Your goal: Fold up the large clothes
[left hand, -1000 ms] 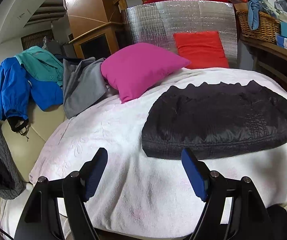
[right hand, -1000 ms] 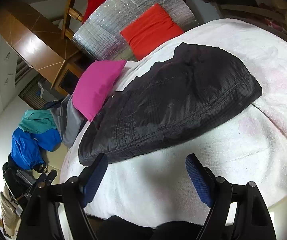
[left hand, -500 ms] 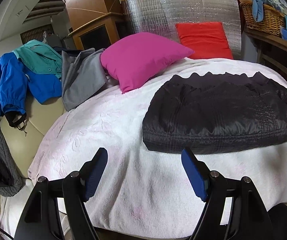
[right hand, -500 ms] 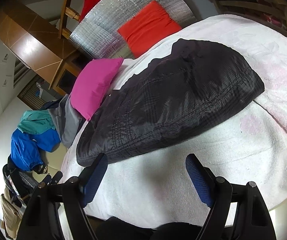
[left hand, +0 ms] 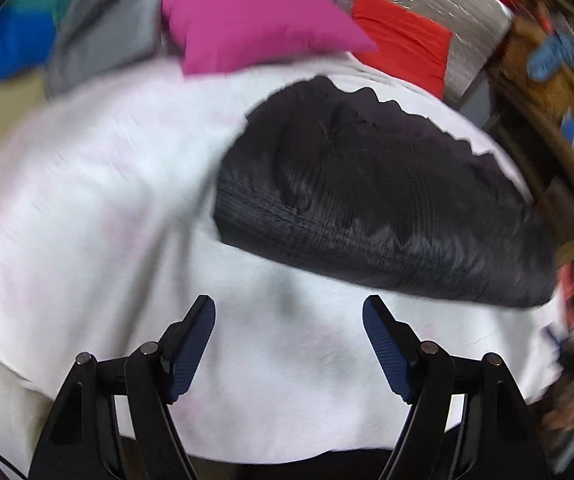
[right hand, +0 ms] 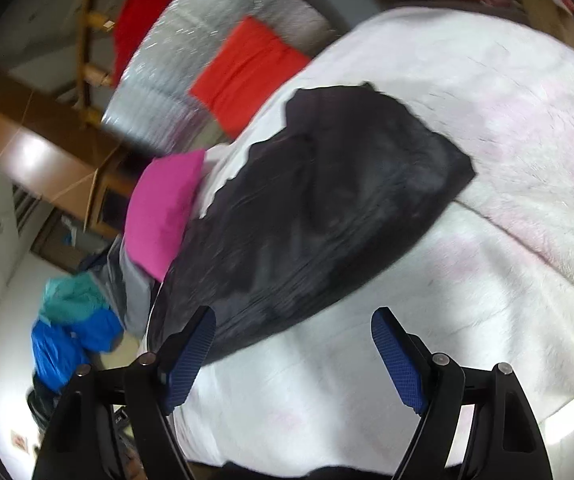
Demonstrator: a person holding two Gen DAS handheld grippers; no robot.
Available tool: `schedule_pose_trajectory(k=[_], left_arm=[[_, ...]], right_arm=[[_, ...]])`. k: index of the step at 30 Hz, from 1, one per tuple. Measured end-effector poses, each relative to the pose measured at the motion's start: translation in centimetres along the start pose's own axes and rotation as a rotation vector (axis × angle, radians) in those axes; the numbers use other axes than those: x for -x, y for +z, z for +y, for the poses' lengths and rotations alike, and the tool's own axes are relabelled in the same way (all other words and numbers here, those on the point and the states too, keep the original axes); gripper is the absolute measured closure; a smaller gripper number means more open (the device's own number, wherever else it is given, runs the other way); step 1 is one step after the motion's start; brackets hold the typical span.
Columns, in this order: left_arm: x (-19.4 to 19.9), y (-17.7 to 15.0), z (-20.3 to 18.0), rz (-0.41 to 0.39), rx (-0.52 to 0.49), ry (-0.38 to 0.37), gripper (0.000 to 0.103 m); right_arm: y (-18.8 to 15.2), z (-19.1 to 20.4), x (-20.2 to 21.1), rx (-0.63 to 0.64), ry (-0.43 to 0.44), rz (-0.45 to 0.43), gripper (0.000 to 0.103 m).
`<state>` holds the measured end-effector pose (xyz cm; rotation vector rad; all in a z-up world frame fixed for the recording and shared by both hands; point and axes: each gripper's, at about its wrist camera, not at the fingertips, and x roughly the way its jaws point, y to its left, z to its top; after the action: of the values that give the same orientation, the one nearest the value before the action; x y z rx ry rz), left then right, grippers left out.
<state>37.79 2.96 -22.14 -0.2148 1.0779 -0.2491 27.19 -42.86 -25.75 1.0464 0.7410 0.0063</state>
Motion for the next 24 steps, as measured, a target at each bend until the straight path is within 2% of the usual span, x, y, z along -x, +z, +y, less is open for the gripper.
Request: schedule_pose_trajectory(k=[4,6,10,13,15,17,20,24], left_arm=[[-2.3,1.6,2.2,0.046,0.176,-0.096,0.026],[-3.1,2.1,3.1,0.058,0.243,-0.121,0.026],[-4.5,3.1,5.1,0.040,0.396,-0.169,0.026],[-5.6,3.7,6.2,0.033,0.467,-0.210,0.027],[-6.3,4.2,6.2,0.030,0.483,-0.230,0.044],[-6.2,4.7,5.7,0.007,0.467,-0.226,0.058],[-6.1,6.1,4.0,-0.019,0.403,-0.187,0.066],[-5.8,6.8,3.1,-0.052,0.361,-0.150,0.069]], right_arm=[[2.0,-1.9,-1.4,-0.099,0.038,-0.012,0.020],[3.1,-2.8,-2.3,-0.151,0.022,-0.022,0.020],[4.5,-4.8,-3.6,-0.265,0.012,-0.038,0.020],[5.5,-6.3,-4.5,-0.330,0.035,-0.048,0.031],[6.2,-6.4,-4.9,-0.339,0.031,-0.052,0.040],[7.0,-5.5,-5.0,-0.289,0.007,-0.063,0.046],[8.2,-3.5,-4.7,-0.198,-0.021,-0.107,0.055],[9.1,-1.8,-5.1,-0.128,-0.078,-0.168,0.056]])
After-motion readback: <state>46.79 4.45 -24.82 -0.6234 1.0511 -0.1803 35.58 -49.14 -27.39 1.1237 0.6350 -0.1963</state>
